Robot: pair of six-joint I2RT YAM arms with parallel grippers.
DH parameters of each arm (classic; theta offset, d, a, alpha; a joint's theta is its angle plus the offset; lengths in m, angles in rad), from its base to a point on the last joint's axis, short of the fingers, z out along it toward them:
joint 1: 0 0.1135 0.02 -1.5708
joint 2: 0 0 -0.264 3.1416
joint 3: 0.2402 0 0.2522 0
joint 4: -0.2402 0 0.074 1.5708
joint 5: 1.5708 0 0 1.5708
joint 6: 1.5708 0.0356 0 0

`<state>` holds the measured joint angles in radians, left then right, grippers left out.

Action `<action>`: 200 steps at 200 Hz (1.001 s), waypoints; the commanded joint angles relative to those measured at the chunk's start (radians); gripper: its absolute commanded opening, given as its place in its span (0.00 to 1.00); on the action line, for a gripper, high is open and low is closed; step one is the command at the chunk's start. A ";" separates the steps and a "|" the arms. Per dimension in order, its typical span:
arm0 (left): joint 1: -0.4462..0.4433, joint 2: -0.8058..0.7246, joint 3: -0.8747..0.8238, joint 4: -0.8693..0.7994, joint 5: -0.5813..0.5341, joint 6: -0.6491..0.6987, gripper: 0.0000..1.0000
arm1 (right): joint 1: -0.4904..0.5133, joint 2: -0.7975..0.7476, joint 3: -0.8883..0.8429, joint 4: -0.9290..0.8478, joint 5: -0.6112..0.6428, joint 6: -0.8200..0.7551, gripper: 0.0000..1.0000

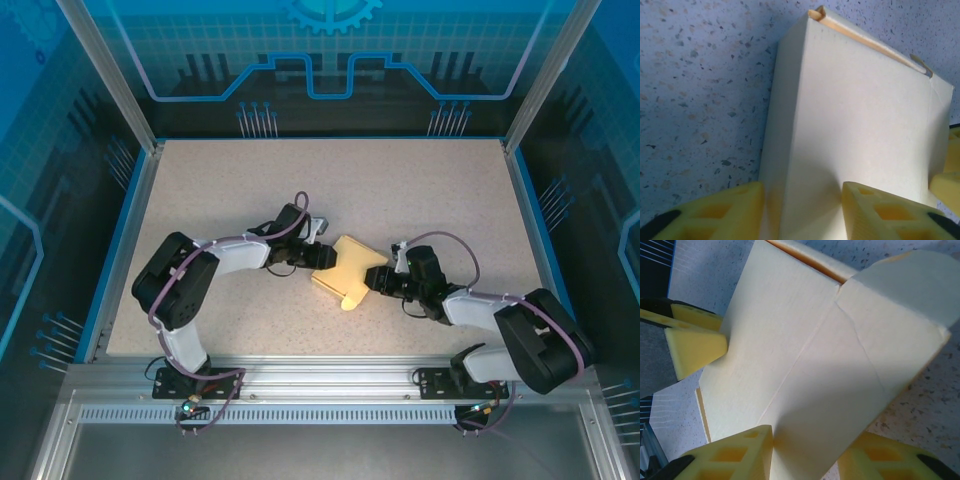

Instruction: Fold the paper box

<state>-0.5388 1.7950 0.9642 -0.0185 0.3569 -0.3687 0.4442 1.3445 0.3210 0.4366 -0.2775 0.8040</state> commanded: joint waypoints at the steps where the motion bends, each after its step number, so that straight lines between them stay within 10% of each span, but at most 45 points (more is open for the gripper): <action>1: 0.005 0.021 -0.001 -0.025 0.033 -0.013 0.40 | -0.013 0.032 0.031 0.047 -0.034 -0.010 0.38; 200: 0.138 0.040 -0.190 0.234 0.229 -0.252 0.22 | 0.002 -0.072 0.122 -0.117 -0.005 -0.030 0.50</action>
<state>-0.4221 1.8004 0.8162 0.2352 0.5758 -0.5961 0.4397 1.2949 0.4156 0.4053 -0.3199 0.8032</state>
